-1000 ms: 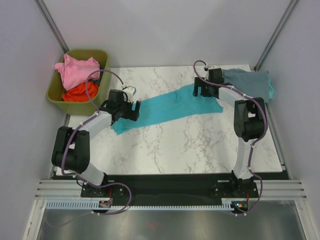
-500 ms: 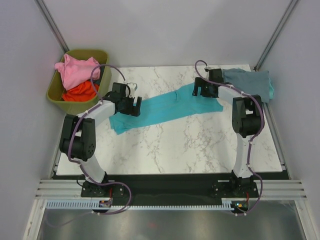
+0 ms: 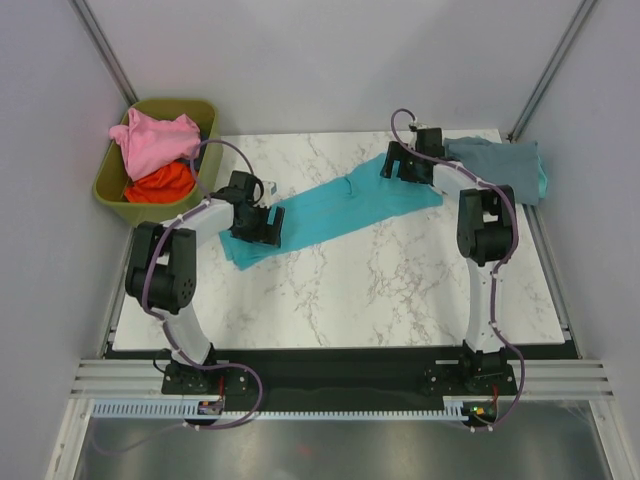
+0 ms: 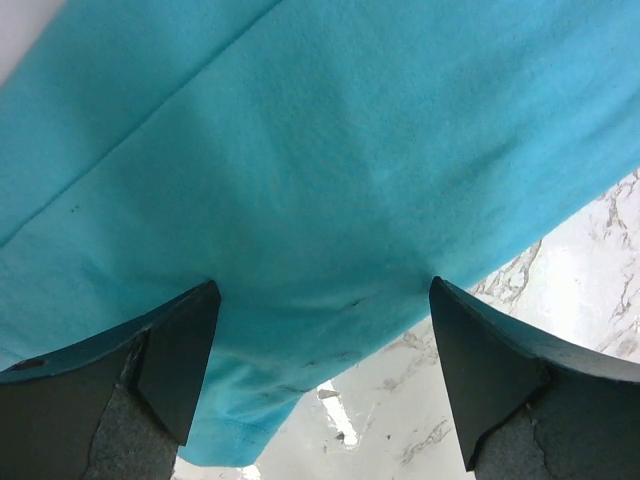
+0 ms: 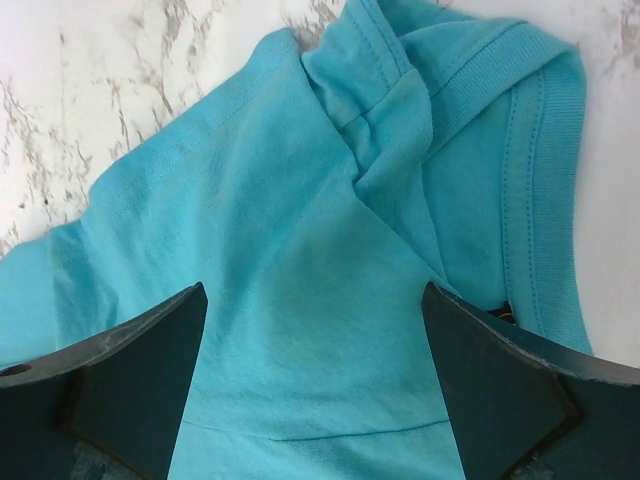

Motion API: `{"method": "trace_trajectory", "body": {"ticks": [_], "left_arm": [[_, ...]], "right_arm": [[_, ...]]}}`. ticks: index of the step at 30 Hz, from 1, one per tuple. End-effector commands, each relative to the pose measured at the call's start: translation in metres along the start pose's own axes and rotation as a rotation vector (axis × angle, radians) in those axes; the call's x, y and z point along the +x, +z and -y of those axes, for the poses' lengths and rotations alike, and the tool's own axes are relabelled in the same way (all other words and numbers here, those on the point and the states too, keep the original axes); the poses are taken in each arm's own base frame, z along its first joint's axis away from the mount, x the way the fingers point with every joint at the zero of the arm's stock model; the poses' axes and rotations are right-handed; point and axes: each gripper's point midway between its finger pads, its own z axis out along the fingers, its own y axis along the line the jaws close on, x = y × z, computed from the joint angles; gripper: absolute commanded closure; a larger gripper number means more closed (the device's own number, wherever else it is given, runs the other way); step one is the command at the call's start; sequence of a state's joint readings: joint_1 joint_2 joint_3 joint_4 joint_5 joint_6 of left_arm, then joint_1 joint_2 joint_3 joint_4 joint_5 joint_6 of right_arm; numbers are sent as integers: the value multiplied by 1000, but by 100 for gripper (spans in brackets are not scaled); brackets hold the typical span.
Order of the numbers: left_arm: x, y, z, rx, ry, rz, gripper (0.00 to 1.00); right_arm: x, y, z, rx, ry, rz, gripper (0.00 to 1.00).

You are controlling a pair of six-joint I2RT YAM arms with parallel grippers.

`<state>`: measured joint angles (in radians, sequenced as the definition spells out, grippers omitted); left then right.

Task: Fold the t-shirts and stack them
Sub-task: Fold the tshirt

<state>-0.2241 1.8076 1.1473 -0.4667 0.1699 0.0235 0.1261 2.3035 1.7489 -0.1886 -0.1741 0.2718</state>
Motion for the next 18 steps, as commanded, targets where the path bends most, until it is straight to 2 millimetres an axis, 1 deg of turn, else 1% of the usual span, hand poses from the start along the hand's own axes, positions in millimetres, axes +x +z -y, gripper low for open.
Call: {"method": "trace_trajectory", "body": {"ticks": [1,2,3,5,6,7,9,10,12,13,14,15,16,17,18], "left_arm": [[10,0,10,32,-46,-61,7],[10,-1,11,30,-45,-60,7],[11,-1,13,30,-44,-64,7],[16,-2,18,23,-15,-69,7],[19,-3,21,19,-1,-73,7],[26,-2,28,24,24,-88,7],[30,-4,34,21,47,-90,6],[33,-4,41,25,68,-96,6],[41,-4,48,26,94,-109,6],[45,-5,56,33,117,-113,6],[47,-5,60,38,127,-116,6],[50,-5,62,36,140,-119,6],[54,-7,68,40,157,-121,6],[56,-7,70,42,164,-125,5],[58,-8,72,43,171,-126,5]], "right_arm": [[25,24,6,-6,64,-73,2],[22,27,4,-14,65,-66,2],[13,28,2,-23,66,-45,2],[12,36,-1,-31,67,-39,3],[5,36,-3,-37,68,-22,3],[6,41,-5,-45,68,-22,3],[-1,44,-13,-62,70,-4,3],[2,48,-15,-68,70,-8,3],[-8,50,-22,-93,71,13,4],[-5,55,-26,-100,69,10,4],[-7,57,-30,-109,69,11,4],[-18,58,-35,-120,77,33,4],[-16,63,-37,-126,78,33,4],[-18,65,-40,-133,75,41,5],[-30,65,-47,-146,66,68,5]]}}
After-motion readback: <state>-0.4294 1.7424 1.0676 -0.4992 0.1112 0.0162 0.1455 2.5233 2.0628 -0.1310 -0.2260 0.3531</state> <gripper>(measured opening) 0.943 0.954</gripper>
